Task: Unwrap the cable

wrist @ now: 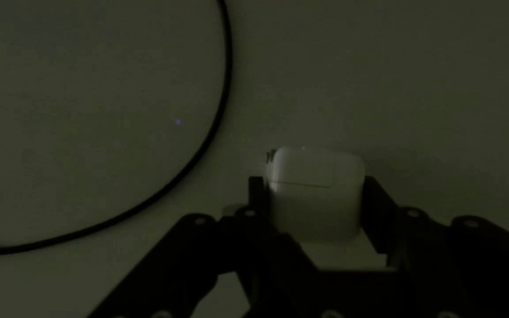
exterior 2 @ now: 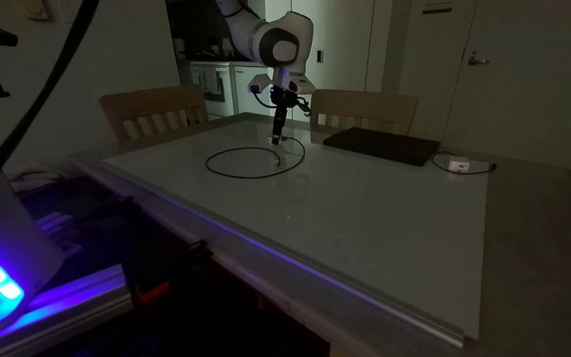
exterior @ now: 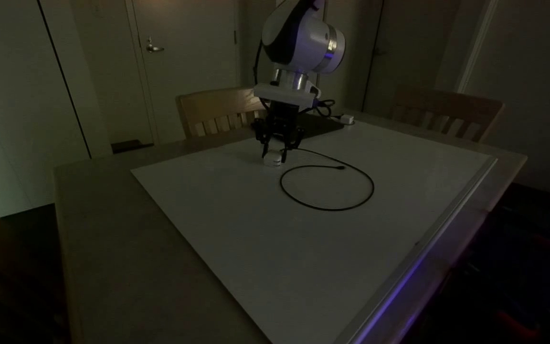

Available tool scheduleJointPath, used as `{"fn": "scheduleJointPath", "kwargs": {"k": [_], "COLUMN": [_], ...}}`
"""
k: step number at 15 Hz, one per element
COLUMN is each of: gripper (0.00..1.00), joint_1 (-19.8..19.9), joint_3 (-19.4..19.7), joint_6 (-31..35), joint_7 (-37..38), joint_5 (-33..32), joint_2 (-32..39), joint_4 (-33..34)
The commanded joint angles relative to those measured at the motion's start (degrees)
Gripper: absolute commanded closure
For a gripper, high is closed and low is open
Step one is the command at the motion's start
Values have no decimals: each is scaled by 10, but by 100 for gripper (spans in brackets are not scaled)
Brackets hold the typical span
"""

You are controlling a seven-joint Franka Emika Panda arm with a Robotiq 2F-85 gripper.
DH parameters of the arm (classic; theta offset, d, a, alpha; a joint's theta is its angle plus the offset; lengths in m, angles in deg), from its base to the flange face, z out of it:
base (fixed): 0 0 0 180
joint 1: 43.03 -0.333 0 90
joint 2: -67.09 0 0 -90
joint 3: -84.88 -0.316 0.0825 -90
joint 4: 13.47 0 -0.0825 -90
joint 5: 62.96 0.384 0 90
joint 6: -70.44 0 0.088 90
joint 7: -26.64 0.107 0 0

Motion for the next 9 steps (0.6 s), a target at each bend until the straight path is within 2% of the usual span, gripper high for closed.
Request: {"fn": "scheduleJointPath", "kwargs": {"k": [1, 6, 7, 9], "gripper": [72, 72, 47, 47], "joint_1": [14, 13, 19, 19], "joint_3": [8, 27, 19, 22], "joint_6": [62, 172, 132, 158], "joint_7": [58, 169, 153, 172], "joint_5": [29, 44, 14, 18], "joint_2": [-20, -73, -26, -44], "joint_4": [-39, -144, -72, -107]}}
